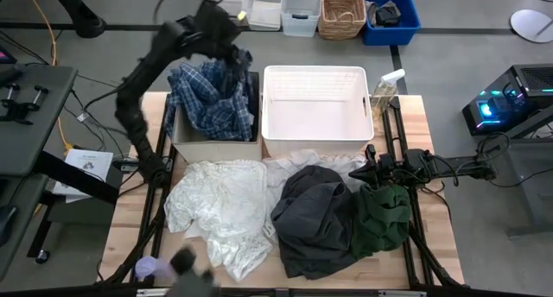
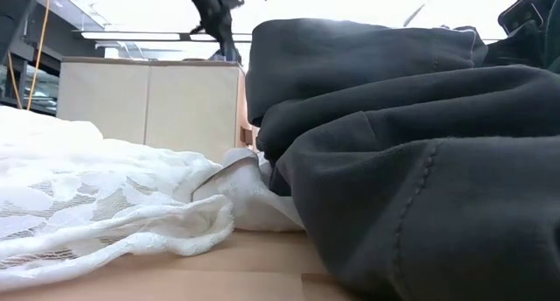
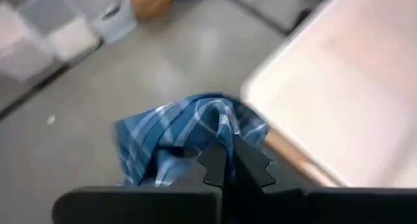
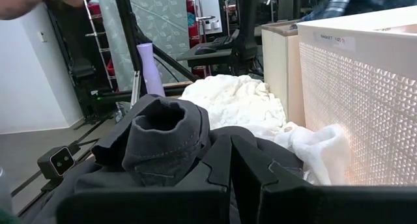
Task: Sort clothes
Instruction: Put the blue polo shirt on the laundry organizer
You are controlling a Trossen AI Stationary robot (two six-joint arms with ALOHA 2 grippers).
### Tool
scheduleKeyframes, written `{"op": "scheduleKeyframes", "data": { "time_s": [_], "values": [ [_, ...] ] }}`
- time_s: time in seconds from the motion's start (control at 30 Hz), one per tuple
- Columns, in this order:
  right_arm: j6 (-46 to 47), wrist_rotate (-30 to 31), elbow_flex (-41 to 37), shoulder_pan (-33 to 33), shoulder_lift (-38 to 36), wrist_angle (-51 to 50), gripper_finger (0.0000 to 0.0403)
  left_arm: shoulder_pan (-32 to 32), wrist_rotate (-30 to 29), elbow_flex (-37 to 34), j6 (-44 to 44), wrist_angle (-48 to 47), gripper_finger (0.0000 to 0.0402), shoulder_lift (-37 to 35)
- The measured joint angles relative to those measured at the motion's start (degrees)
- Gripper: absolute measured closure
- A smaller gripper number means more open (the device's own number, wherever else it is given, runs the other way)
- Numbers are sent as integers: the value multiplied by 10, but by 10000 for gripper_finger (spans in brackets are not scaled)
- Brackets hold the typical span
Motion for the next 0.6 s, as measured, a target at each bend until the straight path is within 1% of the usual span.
{"op": "scheduleKeyframes", "data": {
  "time_s": [0.1,0.2,0.23,0.3,0.37,0.4,0.47,0.57,0.6],
  "values": [
    [0,0,0,0,0,0,402,-58,1,1,-11,-55,401,-59],
    [0,0,0,0,0,0,402,-133,-5,-15,-53,-114,401,-109],
    [0,0,0,0,0,0,402,-159,-22,-30,-73,-125,401,-124],
    [0,0,0,0,0,0,402,-207,-83,-77,-125,-145,401,-154],
    [0,0,0,0,0,0,402,-241,-142,-148,-171,-156,401,-185],
    [0,0,0,0,0,0,402,-251,-158,-192,-195,-152,401,-203],
    [0,0,0,0,0,0,402,-262,-159,-295,-239,-121,401,-238],
    [0,0,0,0,0,0,402,-256,-134,-450,-277,-37,401,-281],
    [0,0,0,0,0,0,402,-250,-131,-490,-288,-6,401,-289]
  ]
}}
